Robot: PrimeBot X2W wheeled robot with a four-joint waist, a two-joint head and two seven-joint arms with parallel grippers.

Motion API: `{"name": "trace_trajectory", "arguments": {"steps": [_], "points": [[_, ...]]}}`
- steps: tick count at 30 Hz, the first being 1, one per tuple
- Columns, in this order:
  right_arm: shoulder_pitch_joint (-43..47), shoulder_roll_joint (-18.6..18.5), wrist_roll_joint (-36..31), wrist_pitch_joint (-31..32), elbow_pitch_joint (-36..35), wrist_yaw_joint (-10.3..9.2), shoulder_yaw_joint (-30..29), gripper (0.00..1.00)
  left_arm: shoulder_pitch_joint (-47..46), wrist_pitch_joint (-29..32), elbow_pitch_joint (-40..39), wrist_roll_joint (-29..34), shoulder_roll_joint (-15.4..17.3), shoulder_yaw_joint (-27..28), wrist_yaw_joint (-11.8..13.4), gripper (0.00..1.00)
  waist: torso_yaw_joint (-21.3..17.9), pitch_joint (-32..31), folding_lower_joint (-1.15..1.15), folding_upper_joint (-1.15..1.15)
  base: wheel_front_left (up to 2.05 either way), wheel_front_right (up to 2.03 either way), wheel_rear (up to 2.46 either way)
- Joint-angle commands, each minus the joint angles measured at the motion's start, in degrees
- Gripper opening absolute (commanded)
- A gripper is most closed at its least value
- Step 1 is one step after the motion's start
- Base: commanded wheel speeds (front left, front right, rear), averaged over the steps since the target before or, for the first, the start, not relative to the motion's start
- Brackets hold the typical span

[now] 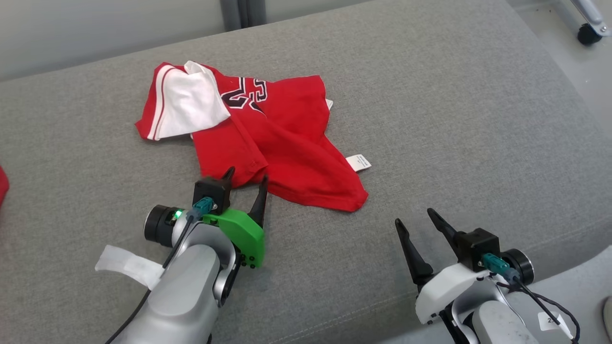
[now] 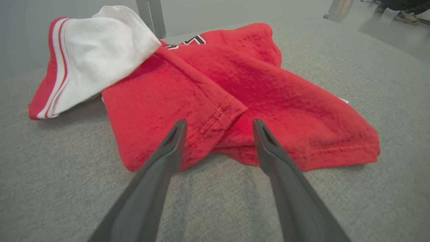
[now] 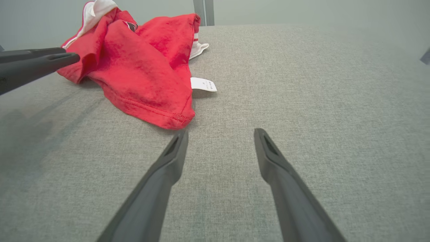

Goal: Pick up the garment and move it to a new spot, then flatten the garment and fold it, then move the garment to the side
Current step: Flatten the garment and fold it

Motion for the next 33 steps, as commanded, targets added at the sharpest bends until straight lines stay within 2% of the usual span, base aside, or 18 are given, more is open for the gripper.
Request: {"name": "trace_trajectory", "arguments": {"steps": [1, 7, 10, 11, 12, 13, 14, 21, 28, 33], "points": [[-0.9, -0.03, 0.23, -0.47, 0.09, -0.08, -0.08, 1.0, -1.15, -0.04, 0.4, 0.22, 0.05, -0.05, 0.16, 1.0, -1.78, 1.71, 0.0, 0.0, 0.0, 0.0, 0.0], [-1.28, -0.03, 0.97, -1.33, 1.07, -0.08, 0.08, 1.0, -2.77, -0.49, 2.19, 0.42, 0.44, -0.08, 0.79, 1.0, -3.33, 2.86, 0.0, 0.0, 0.0, 0.0, 0.0], [-1.72, -0.03, 1.25, -1.81, 1.49, -0.08, 0.16, 1.0, -3.67, -1.27, 2.56, 0.89, 0.71, 0.49, 2.6, 1.0, -3.74, 3.22, 0.0, 0.0, 0.0, 0.0, 0.0], [-1.82, -0.03, 1.35, -1.86, 1.66, -0.08, 0.18, 1.0, -3.75, -1.35, 2.64, 0.83, 0.79, 0.69, 3.01, 0.97, -3.8, 3.3, 0.0, 0.0, 0.0, 0.0, 0.0], [-1.94, -0.03, 1.48, -2.04, 1.77, -0.08, 0.19, 1.0, -3.93, -1.44, 2.69, 0.86, 0.88, 0.81, 3.23, 0.46, -3.84, 3.38, 0.0, 0.0, 0.0, 0.0, 0.0], [-2.05, -0.03, 1.55, -2.16, 1.86, -0.08, 0.24, 1.0, -4.08, -1.61, 2.73, 0.89, 0.94, 0.91, 3.49, 0.26, -3.87, 3.44, 0.0, 0.0, 0.0, 0.0, 0.0], [-2.09, -0.03, 1.57, -2.22, 1.97, -0.08, 0.28, 1.0, -4.25, -1.76, 2.68, 0.82, 0.96, 1.07, 3.64, 0.0, -3.86, 3.46, 0.0, 0.0, 0.0, 0.0, 0.0], [-1.95, -0.03, 1.23, -2.6, 2.6, -0.08, -0.41, 1.0, -2.85, -2.31, -0.98, -1.77, 1.58, 5.39, 5.04, 0.0, -2.41, 3.11, 0.0, 0.0, 0.0, 0.0, 0.0], [-1.32, -0.04, 0.3, -1.97, 2.8, -0.08, -0.79, 1.0, 3.0, -2.31, -12.88, -1.91, 5.18, 13.79, 8.22, 0.0, 0.67, 0.91, 0.0, 0.0, 0.0, 0.0, 0.0], [-0.46, -0.04, -0.32, -1.33, 2.69, -0.08, -0.79, 1.0, 8.61, -2.31, -18.51, -2.81, 7.56, 18.38, 9.96, 0.0, 2.66, -1.12, 0.0, 0.0, 0.0, 0.0, 0.0]]}}
